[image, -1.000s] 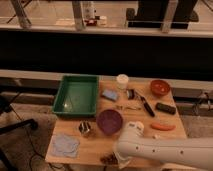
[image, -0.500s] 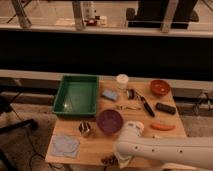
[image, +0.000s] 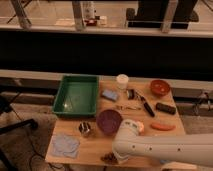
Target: Place grapes in metal cup
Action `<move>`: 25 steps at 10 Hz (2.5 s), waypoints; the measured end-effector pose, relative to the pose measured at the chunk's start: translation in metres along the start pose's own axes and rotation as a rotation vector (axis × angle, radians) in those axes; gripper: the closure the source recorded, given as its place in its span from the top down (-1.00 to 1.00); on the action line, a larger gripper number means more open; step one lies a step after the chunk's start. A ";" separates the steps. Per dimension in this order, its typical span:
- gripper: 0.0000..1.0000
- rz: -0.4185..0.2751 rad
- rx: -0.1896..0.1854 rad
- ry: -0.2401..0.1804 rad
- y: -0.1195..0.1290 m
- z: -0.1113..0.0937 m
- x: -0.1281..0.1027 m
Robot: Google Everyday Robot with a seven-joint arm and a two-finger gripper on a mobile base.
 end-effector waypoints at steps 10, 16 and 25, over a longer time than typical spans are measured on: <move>-1.00 -0.070 0.085 -0.107 -0.004 -0.051 -0.024; -1.00 -0.156 0.118 -0.195 -0.002 -0.054 -0.060; -1.00 -0.341 0.146 -0.104 -0.054 -0.045 -0.121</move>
